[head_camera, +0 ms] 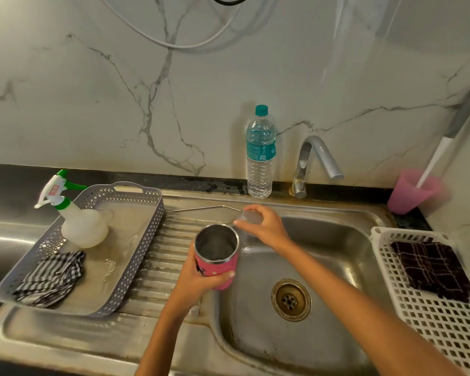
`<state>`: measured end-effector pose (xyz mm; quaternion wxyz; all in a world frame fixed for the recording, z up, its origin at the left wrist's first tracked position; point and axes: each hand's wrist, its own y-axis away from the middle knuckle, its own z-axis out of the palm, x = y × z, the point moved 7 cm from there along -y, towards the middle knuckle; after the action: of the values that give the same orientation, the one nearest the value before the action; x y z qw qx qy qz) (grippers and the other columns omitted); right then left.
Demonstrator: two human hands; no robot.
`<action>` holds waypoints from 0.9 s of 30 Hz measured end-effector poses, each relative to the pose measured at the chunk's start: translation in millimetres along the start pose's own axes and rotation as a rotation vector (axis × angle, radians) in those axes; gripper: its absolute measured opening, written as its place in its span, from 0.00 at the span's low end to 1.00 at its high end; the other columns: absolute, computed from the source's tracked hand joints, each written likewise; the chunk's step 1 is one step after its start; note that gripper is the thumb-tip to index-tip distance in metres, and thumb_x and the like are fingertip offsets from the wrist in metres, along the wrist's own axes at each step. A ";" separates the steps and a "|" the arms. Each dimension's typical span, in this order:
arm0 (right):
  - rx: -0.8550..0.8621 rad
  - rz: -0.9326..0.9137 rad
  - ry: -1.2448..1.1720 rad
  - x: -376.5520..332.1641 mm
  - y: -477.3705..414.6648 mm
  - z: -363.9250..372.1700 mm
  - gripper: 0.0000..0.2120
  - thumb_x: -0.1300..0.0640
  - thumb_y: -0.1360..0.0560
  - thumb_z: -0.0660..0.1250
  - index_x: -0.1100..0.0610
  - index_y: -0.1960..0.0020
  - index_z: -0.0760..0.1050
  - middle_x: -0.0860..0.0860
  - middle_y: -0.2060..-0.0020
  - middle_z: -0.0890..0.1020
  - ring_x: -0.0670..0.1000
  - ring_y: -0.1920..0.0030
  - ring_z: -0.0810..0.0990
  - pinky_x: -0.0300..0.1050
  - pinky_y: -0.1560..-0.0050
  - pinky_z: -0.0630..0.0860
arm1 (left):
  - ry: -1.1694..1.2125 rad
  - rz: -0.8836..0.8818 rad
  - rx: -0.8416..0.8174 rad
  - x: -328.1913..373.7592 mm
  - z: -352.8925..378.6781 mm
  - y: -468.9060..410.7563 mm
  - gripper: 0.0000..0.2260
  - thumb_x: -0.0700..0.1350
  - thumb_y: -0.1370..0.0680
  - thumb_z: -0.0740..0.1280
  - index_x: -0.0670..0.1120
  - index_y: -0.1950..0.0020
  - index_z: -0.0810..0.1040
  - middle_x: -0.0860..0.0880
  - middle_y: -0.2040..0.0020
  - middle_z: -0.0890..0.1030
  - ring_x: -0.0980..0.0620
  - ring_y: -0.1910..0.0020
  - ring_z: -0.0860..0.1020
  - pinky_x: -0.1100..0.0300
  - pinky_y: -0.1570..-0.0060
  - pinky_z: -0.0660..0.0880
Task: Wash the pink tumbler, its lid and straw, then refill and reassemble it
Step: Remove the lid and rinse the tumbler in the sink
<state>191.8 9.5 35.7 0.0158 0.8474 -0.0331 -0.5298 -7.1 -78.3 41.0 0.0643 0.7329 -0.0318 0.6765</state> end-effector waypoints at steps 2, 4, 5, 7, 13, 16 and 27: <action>-0.053 -0.046 0.072 -0.9 -10.0 24.8 0.26 0.44 0.36 0.78 0.48 0.41 0.76 0.48 0.41 0.73 0.47 0.40 0.71 0.42 0.39 0.68 | 0.017 -0.003 0.062 -2.5 -14.6 -0.8 0.42 0.47 0.46 0.82 0.52 0.34 0.71 0.52 0.43 0.82 0.57 0.45 0.81 0.61 0.48 0.79; -0.119 -0.109 0.134 -4.2 -20.6 51.1 0.29 0.46 0.38 0.80 0.50 0.40 0.76 0.51 0.41 0.72 0.50 0.38 0.70 0.42 0.38 0.67 | 0.017 -0.004 0.106 -3.5 -27.2 -2.2 0.40 0.45 0.44 0.82 0.54 0.35 0.71 0.52 0.43 0.82 0.57 0.45 0.81 0.62 0.49 0.79; -0.144 -0.134 0.164 -5.9 -25.6 63.4 0.30 0.47 0.38 0.80 0.51 0.40 0.76 0.52 0.42 0.72 0.52 0.38 0.70 0.42 0.38 0.66 | 0.016 -0.002 0.123 -3.6 -32.2 -3.1 0.38 0.42 0.43 0.82 0.54 0.36 0.72 0.52 0.43 0.82 0.57 0.46 0.81 0.63 0.51 0.79; -0.166 -0.171 0.209 -8.9 -34.0 84.3 0.31 0.48 0.38 0.80 0.52 0.38 0.75 0.53 0.41 0.71 0.53 0.37 0.69 0.43 0.37 0.66 | 0.014 0.007 0.147 -2.4 -40.1 -4.6 0.37 0.38 0.41 0.81 0.55 0.36 0.71 0.52 0.42 0.81 0.59 0.47 0.81 0.66 0.53 0.78; -0.203 -0.186 0.212 -11.3 -45.3 133.9 0.33 0.50 0.35 0.77 0.55 0.34 0.70 0.54 0.38 0.70 0.56 0.35 0.67 0.51 0.34 0.67 | 0.007 0.005 0.181 0.9 -57.9 -9.8 0.40 0.48 0.45 0.81 0.57 0.36 0.70 0.61 0.45 0.82 0.61 0.47 0.80 0.66 0.51 0.78; -0.183 -0.179 0.244 -6.9 -46.6 144.0 0.34 0.50 0.34 0.77 0.56 0.34 0.68 0.54 0.38 0.68 0.56 0.36 0.65 0.51 0.35 0.67 | 0.002 -0.004 0.191 -0.1 -61.9 -11.8 0.41 0.51 0.46 0.80 0.59 0.36 0.69 0.62 0.45 0.81 0.62 0.46 0.80 0.67 0.52 0.77; -0.175 -0.253 0.104 -15.7 -30.2 108.6 0.22 0.63 0.23 0.63 0.60 0.29 0.66 0.57 0.33 0.70 0.55 0.31 0.67 0.51 0.29 0.62 | 0.021 0.007 0.170 1.1 -53.0 -14.2 0.42 0.52 0.46 0.81 0.58 0.35 0.70 0.59 0.43 0.81 0.61 0.46 0.80 0.67 0.52 0.77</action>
<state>88.6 41.6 0.3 0.0242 0.8664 0.1210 -0.4838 -57.5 -56.9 45.4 -0.0002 0.7286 0.0235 0.6845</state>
